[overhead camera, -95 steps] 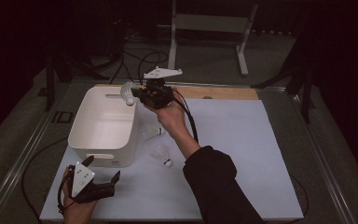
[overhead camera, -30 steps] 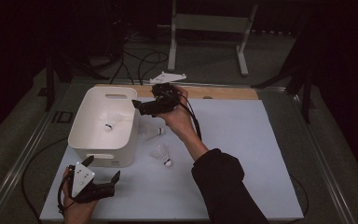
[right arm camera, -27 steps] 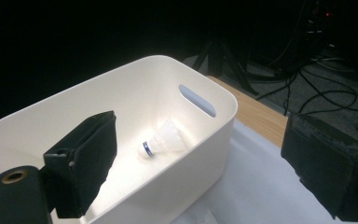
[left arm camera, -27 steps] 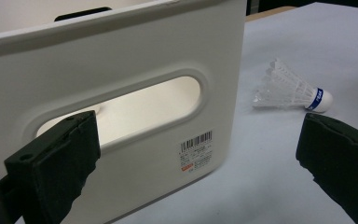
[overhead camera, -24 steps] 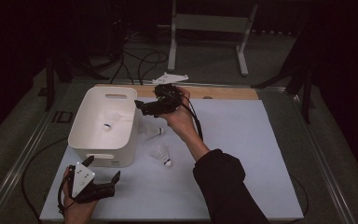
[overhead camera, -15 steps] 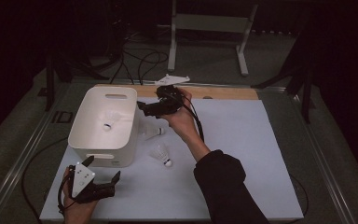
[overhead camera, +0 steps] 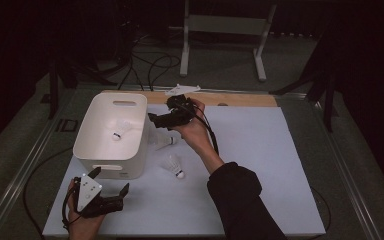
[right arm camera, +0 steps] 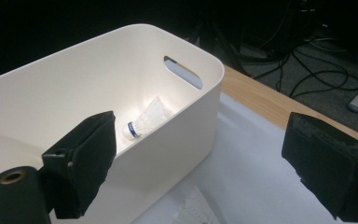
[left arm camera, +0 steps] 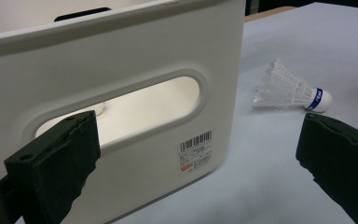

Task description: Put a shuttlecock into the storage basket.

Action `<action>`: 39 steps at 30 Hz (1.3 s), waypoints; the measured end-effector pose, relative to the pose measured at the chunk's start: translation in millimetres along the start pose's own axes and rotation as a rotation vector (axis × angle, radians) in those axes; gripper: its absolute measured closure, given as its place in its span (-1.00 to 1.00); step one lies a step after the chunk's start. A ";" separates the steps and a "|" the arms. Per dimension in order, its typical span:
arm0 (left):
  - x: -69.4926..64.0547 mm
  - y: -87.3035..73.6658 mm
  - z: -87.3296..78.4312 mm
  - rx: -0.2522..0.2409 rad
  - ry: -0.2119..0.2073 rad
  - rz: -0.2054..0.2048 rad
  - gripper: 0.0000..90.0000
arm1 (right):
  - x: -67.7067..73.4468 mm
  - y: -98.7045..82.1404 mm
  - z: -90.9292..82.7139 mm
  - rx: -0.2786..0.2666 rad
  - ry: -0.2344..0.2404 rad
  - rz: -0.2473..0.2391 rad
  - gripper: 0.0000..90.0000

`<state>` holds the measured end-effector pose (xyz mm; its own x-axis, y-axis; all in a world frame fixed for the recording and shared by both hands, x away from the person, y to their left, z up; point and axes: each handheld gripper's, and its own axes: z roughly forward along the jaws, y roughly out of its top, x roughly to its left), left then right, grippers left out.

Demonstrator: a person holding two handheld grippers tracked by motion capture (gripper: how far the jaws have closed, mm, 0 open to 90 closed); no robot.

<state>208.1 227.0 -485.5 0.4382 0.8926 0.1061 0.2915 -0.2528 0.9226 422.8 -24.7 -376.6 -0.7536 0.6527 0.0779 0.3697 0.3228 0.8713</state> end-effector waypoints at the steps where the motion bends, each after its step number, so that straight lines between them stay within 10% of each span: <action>1: -0.1 0.0 0.0 0.000 0.000 0.000 -1.00 | 0.2 -0.8 1.2 0.004 0.003 0.006 -0.78; 39: -0.2 -0.1 0.1 0.001 0.000 0.002 -1.00 | -0.3 -34.7 28.0 0.076 -0.016 0.031 -0.73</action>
<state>208.1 226.9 -485.7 0.4392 0.8919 0.1079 0.2918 -0.2552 0.9218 425.4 -16.9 -420.5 -0.7324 0.6740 0.0964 0.4338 0.3528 0.8291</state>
